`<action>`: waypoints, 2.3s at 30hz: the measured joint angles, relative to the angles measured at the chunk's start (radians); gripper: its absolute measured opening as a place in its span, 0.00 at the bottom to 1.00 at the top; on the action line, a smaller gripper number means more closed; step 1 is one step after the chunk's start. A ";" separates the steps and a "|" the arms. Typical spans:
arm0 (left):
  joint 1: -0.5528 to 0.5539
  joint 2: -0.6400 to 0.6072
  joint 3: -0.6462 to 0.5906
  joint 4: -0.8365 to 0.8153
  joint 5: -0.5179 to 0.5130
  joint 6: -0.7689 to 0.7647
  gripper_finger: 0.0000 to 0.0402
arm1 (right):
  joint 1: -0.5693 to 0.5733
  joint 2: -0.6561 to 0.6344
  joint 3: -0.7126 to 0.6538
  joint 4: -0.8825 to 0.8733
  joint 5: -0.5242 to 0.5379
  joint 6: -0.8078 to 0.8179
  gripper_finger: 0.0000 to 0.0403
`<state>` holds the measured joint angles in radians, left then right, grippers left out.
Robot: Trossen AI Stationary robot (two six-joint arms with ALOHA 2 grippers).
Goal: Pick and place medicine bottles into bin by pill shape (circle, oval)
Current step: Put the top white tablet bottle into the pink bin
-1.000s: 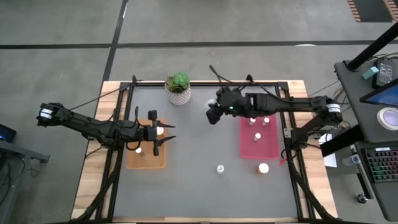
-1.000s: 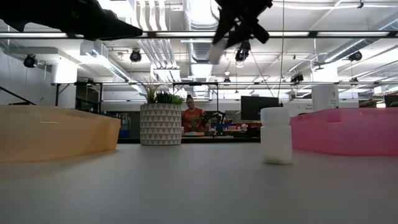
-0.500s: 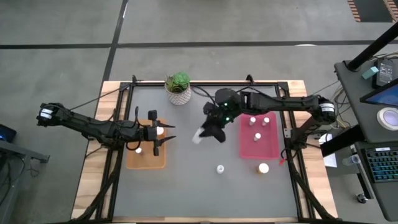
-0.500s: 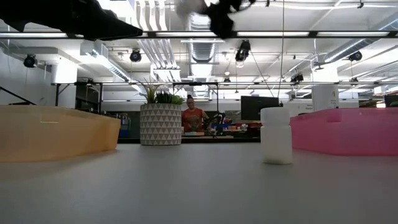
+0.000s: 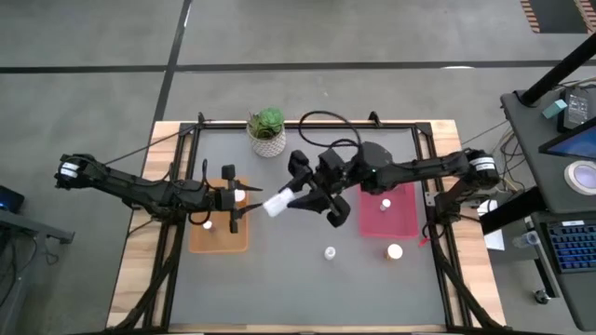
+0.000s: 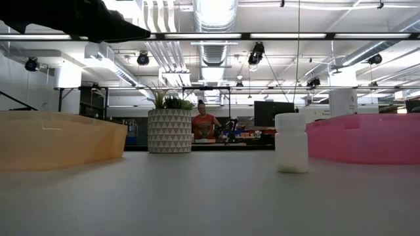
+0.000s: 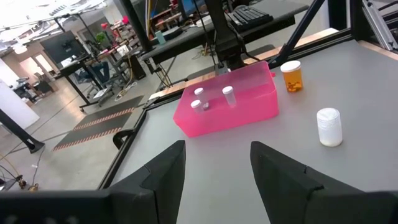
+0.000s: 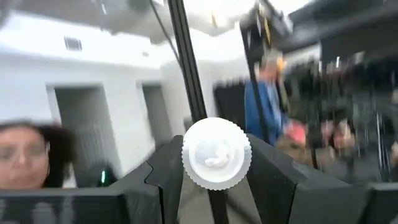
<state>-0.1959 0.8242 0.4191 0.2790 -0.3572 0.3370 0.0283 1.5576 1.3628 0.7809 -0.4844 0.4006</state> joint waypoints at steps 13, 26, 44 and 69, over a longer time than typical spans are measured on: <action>0.000 0.000 0.000 -0.001 0.000 0.000 0.41 | 0.014 0.015 -0.001 0.267 0.320 0.123 0.36; 0.000 0.000 0.000 -0.001 0.000 0.000 0.41 | 0.015 0.010 -0.001 0.420 0.329 0.180 0.36; 0.000 0.000 0.000 -0.006 0.000 0.000 0.41 | -0.043 -0.058 0.005 -0.564 0.329 0.141 0.36; 0.000 0.000 0.000 -0.006 0.000 0.003 0.41 | -0.055 -0.134 0.004 -2.038 0.622 0.321 0.36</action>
<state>-0.1959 0.8242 0.4187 0.2732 -0.3570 0.3397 -0.0269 1.4233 1.3673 -1.2574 0.1374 0.7218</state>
